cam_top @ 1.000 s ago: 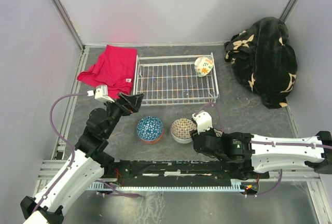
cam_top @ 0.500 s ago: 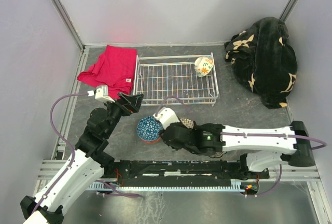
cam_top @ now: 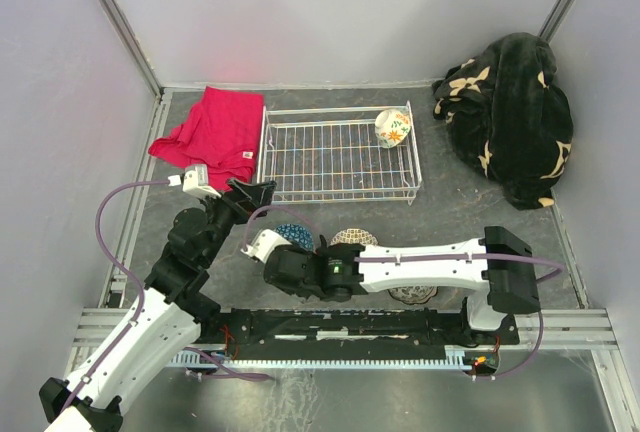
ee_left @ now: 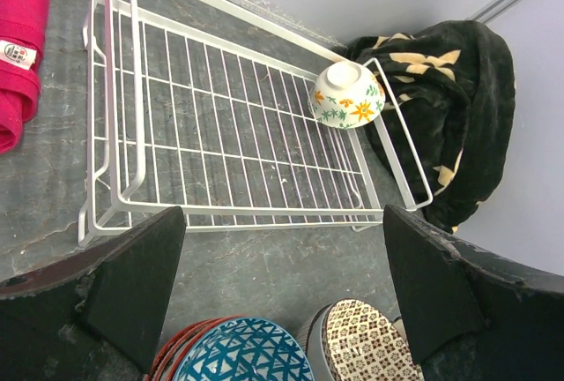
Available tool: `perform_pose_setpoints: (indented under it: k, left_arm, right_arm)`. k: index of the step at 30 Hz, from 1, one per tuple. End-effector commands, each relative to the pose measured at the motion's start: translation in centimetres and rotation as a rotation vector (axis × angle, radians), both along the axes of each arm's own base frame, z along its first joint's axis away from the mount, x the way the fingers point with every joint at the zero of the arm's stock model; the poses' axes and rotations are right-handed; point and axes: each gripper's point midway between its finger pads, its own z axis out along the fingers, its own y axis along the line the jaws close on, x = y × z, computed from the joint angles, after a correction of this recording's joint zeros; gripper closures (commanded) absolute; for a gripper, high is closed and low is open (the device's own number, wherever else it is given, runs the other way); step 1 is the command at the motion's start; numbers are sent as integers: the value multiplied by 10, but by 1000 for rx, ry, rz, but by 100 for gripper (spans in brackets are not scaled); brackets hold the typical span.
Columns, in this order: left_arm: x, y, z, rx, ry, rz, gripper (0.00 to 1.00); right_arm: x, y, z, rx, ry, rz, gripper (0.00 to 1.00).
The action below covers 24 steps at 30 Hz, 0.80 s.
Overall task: Load the bowls into the dish rack
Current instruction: Pick up the bowl from the center of the board.
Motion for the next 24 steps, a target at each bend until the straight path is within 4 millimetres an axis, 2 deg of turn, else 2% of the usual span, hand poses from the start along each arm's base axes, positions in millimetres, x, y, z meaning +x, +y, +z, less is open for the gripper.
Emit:
perform_pose_setpoints:
  k: [1, 6, 14, 24]
  left_arm:
    - [2, 3, 20, 17, -65, 13, 1]
    - [1, 3, 21, 14, -68, 11, 1]
    - [1, 3, 21, 12, -70, 11, 1]
    - [1, 3, 20, 13, -67, 11, 1]
  right_arm:
    - [5, 28, 30, 80, -71, 29, 43]
    - [5, 35, 27, 57, -99, 46, 42]
    - [8, 44, 9, -25, -116, 67, 43]
    - [14, 47, -1, -59, -141, 55, 46]
